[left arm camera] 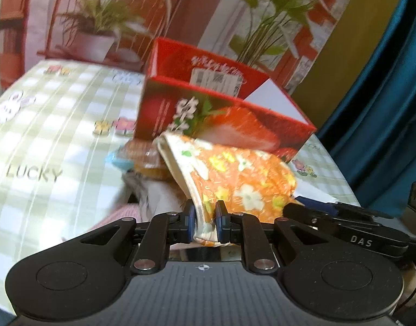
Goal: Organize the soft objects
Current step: 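Lift the orange floral fabric off the table with both tools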
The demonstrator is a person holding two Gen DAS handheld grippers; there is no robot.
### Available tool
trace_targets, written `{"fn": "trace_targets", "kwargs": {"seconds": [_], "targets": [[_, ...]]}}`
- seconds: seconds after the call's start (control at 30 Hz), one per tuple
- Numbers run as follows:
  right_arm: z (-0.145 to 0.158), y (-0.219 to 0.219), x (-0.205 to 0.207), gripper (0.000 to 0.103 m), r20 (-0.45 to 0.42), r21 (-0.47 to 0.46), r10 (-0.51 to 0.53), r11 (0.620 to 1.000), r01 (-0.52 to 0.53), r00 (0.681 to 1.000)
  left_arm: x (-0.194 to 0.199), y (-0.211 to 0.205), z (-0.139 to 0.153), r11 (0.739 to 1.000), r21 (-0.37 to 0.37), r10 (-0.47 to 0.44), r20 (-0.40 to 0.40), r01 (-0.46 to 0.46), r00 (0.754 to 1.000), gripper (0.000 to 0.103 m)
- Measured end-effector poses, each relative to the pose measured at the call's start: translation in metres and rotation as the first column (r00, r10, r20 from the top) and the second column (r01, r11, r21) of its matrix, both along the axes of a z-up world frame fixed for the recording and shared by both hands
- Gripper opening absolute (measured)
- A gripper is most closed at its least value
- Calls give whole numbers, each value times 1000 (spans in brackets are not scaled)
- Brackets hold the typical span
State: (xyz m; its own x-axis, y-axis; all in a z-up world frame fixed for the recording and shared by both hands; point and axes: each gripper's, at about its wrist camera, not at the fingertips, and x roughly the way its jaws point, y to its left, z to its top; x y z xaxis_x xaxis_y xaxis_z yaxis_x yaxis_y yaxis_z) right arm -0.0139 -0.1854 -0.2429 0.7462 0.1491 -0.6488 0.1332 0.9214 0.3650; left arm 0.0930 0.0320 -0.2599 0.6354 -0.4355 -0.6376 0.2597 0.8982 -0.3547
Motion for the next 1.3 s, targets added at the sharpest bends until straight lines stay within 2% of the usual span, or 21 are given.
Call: {"fn": "trace_targets", "kwargs": {"seconds": [0.4,0.5,0.57,0.67,0.8,0.9,0.93,1.0,1.03,1.13,1.3], "targets": [[-5,1,4,37,-19,6,1,1000,-1,1000,7,2,-20,1000,-16,11,-53,-12,999,17],[-4,-4,7,44,-20,11,-11,1000,11,1000,7,1,-21,1000,-8,7,-51,-7,999,17],[-4,-9,10,56,-22,12,-34,999,35,999,8,0,-22,1000,-6,7,-58,-7,998,17],[-5,-17,16,62,-21,16,-60,998,61,998,9,0,-25,1000,-7,5,-68,-5,998,17],[-14,-20,28,64,-46,19,-71,997,72,996,11,-1,-27,1000,-8,4,-73,-4,997,18],[-21,-11,30,60,-61,-2,-40,999,40,997,13,-1,-29,1000,-14,4,-79,-5,997,18],[-23,-8,30,47,-60,-7,-17,1000,16,998,13,-2,-29,1000,-12,4,-79,-5,997,18],[-23,-2,29,43,-56,-34,-4,999,2,998,13,-2,-29,1000,-10,4,-77,-5,997,18],[-23,0,29,38,-52,-40,5,999,-7,999,13,-2,-29,1000,-12,4,-76,-5,997,18],[-22,-1,25,34,-39,-26,8,1000,-9,999,13,0,-29,1000,-20,6,-77,-7,997,20],[-24,-1,19,30,-28,-20,13,1000,-14,1000,14,1,-25,1000,-15,27,-54,-28,998,31]]}}
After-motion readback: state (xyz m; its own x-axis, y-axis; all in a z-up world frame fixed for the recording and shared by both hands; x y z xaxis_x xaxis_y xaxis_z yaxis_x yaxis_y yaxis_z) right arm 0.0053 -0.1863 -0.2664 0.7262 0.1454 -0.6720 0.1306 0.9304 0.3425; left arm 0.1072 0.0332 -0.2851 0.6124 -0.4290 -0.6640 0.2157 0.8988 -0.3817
